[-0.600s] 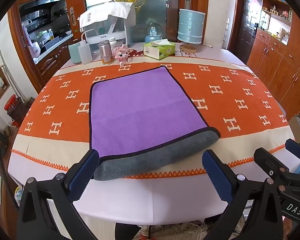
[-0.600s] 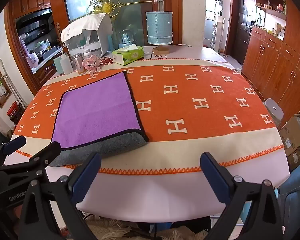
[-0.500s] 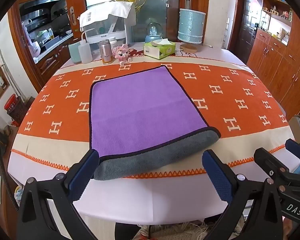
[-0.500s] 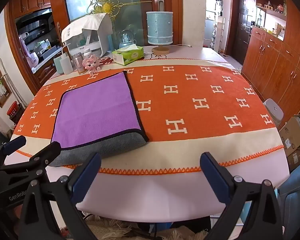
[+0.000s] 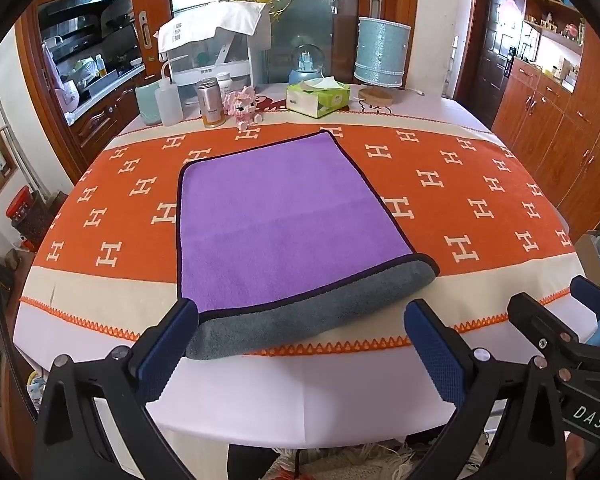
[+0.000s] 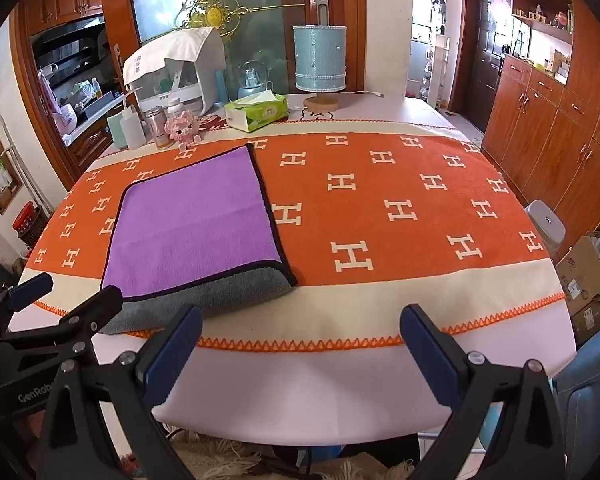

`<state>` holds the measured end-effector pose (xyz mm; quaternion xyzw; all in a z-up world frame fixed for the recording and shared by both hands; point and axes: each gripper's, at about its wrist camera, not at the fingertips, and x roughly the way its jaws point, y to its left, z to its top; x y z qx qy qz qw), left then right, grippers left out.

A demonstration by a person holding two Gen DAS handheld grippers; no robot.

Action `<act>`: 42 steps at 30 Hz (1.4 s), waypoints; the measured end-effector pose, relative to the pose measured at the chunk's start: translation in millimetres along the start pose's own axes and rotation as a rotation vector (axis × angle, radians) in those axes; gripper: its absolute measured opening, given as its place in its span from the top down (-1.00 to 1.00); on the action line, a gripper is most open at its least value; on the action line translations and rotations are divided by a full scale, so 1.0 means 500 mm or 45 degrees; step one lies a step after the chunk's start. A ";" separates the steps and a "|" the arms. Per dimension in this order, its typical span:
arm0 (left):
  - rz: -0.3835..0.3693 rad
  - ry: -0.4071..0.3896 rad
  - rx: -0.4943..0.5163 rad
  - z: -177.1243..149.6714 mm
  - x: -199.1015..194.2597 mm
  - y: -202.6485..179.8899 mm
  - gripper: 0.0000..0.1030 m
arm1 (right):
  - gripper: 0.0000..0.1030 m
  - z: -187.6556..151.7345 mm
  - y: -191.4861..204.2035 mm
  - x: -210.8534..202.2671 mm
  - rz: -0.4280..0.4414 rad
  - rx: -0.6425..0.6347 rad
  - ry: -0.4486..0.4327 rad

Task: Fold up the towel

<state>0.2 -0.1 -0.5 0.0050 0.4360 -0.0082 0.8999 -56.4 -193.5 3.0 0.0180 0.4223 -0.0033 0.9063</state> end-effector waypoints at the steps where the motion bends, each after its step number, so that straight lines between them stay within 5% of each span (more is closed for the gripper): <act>1: -0.001 0.000 0.001 0.000 0.000 0.000 -0.99 | -0.94 0.000 0.000 0.000 0.000 0.000 0.000; 42: -0.012 -0.009 0.014 0.004 -0.002 -0.014 -0.99 | -0.94 -0.005 -0.003 -0.004 -0.029 0.002 -0.010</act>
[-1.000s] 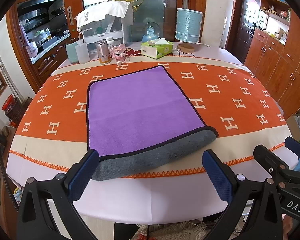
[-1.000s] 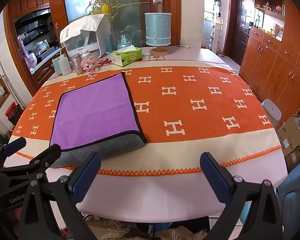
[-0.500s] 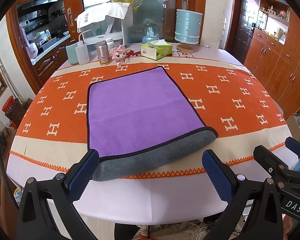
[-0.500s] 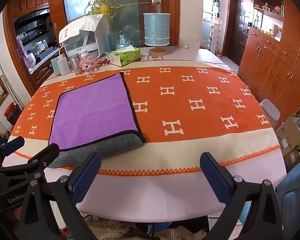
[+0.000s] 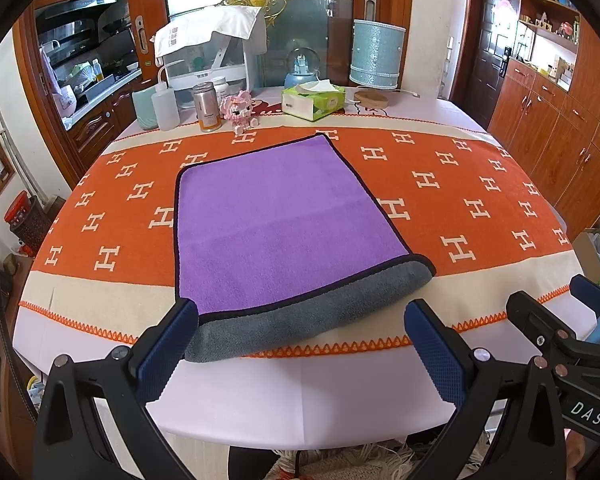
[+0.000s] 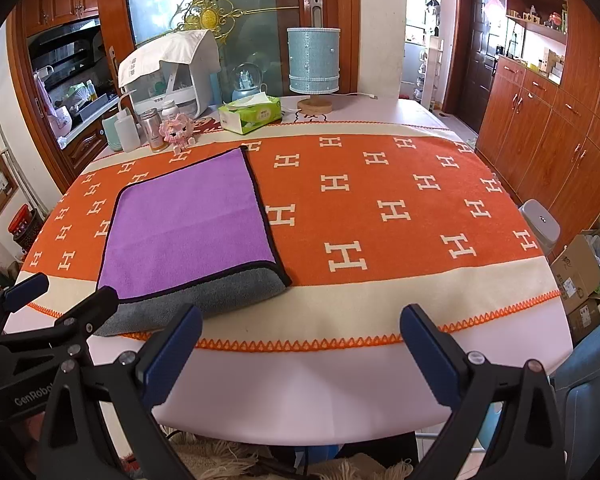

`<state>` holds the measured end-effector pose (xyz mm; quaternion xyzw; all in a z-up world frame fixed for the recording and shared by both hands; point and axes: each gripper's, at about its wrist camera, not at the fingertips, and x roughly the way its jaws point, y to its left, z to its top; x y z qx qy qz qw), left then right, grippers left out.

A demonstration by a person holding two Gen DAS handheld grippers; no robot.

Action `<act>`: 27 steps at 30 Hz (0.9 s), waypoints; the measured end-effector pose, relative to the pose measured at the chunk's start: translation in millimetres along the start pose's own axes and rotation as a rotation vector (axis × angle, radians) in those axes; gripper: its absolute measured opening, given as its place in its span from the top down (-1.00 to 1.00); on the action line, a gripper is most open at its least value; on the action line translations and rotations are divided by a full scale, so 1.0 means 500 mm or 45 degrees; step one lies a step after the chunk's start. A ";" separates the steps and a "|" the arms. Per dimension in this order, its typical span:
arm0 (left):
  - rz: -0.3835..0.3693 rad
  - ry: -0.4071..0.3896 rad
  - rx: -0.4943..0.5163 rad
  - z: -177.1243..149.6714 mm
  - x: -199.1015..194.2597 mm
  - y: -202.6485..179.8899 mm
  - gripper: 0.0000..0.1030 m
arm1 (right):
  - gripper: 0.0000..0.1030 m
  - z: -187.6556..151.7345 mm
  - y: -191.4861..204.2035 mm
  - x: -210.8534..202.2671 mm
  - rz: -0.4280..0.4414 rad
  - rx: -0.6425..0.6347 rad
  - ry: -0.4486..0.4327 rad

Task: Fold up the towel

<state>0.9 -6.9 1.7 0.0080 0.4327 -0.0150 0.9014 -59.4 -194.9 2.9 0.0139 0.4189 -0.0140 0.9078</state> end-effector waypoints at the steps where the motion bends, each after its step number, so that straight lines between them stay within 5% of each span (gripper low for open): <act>1: 0.000 0.000 0.000 0.000 0.000 0.000 -0.99 | -0.94 0.000 0.000 0.000 0.001 0.001 0.000; 27: -0.006 -0.033 -0.006 0.007 -0.015 0.003 -0.98 | -0.94 0.002 0.000 -0.007 0.001 0.002 -0.020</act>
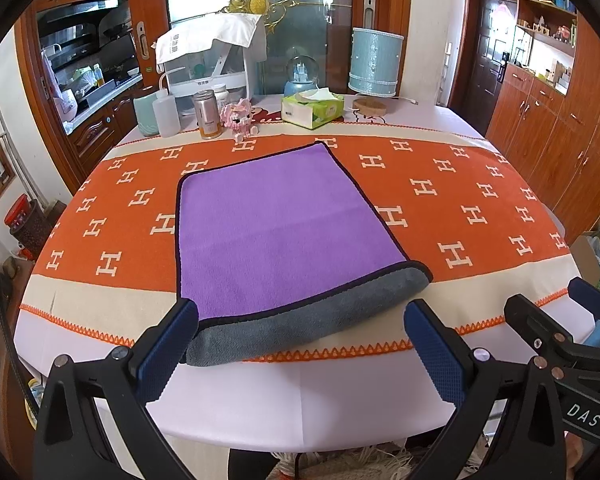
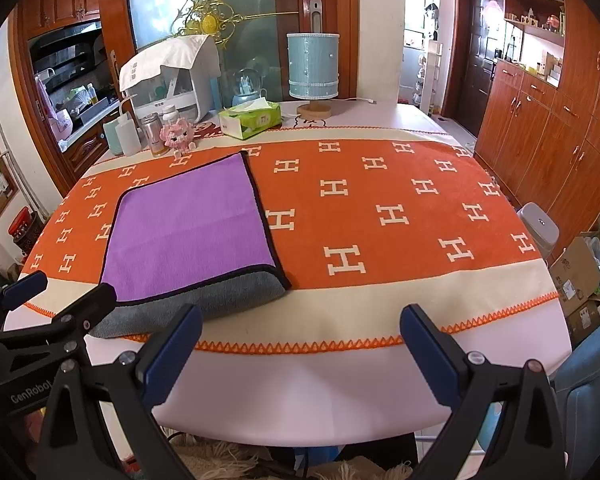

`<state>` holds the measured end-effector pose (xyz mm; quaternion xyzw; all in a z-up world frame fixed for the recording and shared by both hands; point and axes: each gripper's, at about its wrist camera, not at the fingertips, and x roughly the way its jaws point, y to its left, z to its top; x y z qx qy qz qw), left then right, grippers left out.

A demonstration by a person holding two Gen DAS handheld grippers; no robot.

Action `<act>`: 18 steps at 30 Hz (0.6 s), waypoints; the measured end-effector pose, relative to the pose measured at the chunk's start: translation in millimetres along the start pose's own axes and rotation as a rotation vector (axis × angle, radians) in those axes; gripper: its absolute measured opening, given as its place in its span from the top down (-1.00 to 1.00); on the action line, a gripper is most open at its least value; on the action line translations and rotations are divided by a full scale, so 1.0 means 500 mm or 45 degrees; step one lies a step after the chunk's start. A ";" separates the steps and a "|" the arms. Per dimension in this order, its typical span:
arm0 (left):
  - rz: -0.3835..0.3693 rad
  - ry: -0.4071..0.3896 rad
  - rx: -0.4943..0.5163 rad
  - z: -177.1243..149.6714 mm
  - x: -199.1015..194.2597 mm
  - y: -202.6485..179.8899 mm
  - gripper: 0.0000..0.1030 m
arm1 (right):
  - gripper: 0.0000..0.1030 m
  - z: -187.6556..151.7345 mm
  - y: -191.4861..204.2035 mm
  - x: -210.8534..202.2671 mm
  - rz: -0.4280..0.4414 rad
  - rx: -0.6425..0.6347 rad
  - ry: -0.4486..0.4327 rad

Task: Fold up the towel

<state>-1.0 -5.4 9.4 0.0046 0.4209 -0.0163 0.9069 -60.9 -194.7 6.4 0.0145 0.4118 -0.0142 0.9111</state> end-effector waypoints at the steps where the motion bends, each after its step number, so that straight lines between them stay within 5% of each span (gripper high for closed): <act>1: -0.002 -0.001 -0.001 -0.001 -0.001 0.001 -0.98 | -0.94 0.000 -0.001 -0.003 0.000 -0.001 -0.004; 18: -0.010 -0.022 0.001 0.000 -0.011 0.002 -0.99 | -0.94 0.005 0.004 -0.013 0.013 0.004 -0.033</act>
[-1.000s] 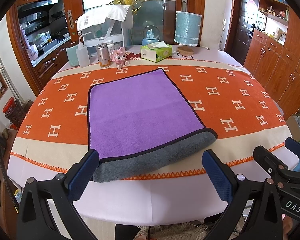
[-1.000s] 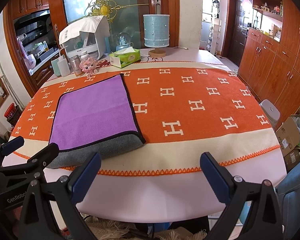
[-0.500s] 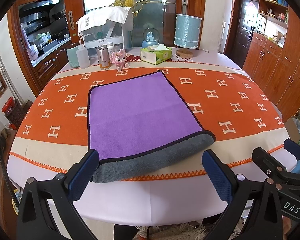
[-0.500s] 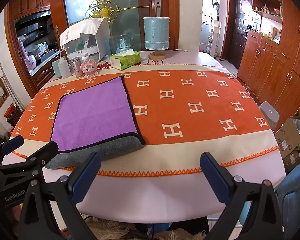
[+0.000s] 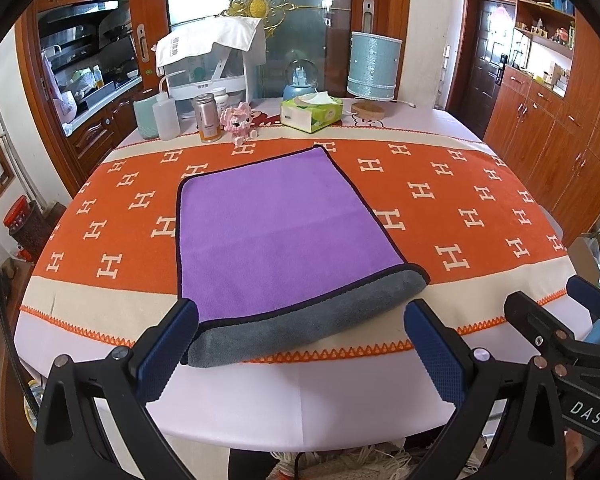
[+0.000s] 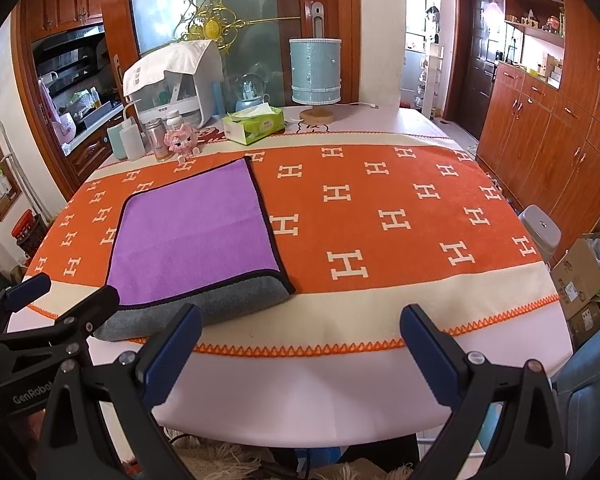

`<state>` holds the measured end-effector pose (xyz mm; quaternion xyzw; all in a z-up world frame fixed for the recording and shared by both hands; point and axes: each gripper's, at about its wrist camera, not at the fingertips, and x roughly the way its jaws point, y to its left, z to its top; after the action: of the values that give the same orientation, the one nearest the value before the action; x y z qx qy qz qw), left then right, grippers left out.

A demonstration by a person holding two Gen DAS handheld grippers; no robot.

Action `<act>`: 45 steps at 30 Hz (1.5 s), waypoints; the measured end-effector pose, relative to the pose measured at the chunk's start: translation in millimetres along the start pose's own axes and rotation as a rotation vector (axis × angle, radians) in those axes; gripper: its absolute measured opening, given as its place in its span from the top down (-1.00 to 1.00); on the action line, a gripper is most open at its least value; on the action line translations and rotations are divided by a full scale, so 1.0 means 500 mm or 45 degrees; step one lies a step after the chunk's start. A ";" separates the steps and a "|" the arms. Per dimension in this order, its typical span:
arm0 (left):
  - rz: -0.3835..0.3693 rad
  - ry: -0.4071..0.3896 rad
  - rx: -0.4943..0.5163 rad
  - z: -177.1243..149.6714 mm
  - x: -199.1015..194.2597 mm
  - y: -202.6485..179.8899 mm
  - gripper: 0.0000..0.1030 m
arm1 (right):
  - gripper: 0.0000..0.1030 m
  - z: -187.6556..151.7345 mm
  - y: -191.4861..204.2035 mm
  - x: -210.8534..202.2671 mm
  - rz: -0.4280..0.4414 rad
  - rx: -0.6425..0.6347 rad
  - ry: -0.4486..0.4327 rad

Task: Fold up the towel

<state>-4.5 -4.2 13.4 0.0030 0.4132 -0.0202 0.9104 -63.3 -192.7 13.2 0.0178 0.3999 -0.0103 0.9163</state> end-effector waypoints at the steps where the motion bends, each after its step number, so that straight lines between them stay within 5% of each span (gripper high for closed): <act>1: -0.003 -0.007 0.001 0.001 -0.003 0.001 -0.98 | -0.94 0.001 0.000 -0.002 0.002 0.002 -0.007; 13: -0.038 -0.071 0.019 0.015 -0.026 0.001 -0.99 | -0.94 0.013 -0.005 -0.023 0.006 0.007 -0.086; 23: 0.050 -0.137 0.008 0.029 -0.033 0.031 -0.99 | -0.94 0.051 0.004 -0.029 -0.011 -0.035 -0.173; 37: 0.026 -0.069 -0.184 0.060 -0.001 0.139 -0.99 | -0.93 0.113 0.013 -0.019 0.024 -0.101 -0.247; 45: 0.123 -0.025 -0.249 0.051 0.035 0.192 -0.99 | -0.93 0.147 0.014 0.015 0.033 -0.166 -0.230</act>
<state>29.9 90.7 15.8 -0.0662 0.4035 0.0642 0.9103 -4.0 -188.8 57.6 -0.0375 0.3153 0.0261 0.9479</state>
